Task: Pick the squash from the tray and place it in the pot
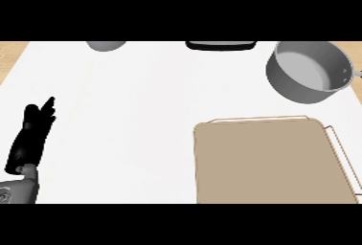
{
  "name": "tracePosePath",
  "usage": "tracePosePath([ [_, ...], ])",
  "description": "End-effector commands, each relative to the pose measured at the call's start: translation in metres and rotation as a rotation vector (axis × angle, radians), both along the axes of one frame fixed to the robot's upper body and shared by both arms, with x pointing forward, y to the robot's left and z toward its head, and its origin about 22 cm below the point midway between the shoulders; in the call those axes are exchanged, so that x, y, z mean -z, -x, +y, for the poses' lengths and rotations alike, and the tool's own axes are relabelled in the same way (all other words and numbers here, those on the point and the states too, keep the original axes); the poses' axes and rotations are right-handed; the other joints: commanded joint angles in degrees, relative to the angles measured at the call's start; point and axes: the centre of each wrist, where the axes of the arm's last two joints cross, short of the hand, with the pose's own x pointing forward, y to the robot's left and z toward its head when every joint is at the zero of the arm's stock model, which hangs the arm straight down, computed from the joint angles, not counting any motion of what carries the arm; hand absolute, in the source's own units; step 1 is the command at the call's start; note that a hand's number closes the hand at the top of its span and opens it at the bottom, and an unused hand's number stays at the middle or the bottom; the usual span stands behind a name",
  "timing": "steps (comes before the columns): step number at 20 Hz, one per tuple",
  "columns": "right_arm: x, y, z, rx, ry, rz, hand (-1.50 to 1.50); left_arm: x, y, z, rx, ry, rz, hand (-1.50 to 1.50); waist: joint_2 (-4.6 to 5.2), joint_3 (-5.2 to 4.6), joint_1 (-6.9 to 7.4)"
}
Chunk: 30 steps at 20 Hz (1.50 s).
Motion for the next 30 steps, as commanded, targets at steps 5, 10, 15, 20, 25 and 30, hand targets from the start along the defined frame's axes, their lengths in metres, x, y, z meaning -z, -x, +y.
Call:
tracePosePath([
  [5, -0.053, -0.032, 0.005, -0.088, -0.041, 0.056, 1.50, 0.009, 0.003, -0.007, 0.002, -0.008, 0.002, 0.00, 0.10, -0.15, 1.21],
  [10, -0.058, -0.079, 0.045, -0.092, -0.044, 0.150, 1.50, 0.003, -0.017, 0.000, 0.020, -0.001, 0.008, 0.00, 0.22, -0.21, 1.14],
  [15, -0.066, -0.120, 0.084, -0.112, -0.056, 0.227, 1.50, 0.001, -0.012, -0.005, 0.012, 0.012, -0.001, 0.00, 0.15, -0.23, 1.55],
  [20, -0.002, -0.149, 0.087, -0.140, -0.059, 0.336, 1.50, -0.008, 0.000, 0.021, 0.029, -0.002, -0.001, 0.00, 0.31, -0.13, 2.01],
  [25, 0.022, -0.172, 0.101, -0.144, -0.197, 0.467, 1.50, -0.008, -0.004, -0.018, 0.044, 0.016, 0.001, 0.00, 0.29, -0.09, 2.02],
  [30, 0.053, -0.188, 0.113, -0.183, -0.263, 0.531, -1.50, 0.004, 0.003, -0.009, 0.027, -0.002, 0.010, 0.00, 0.49, -0.08, 1.85],
])
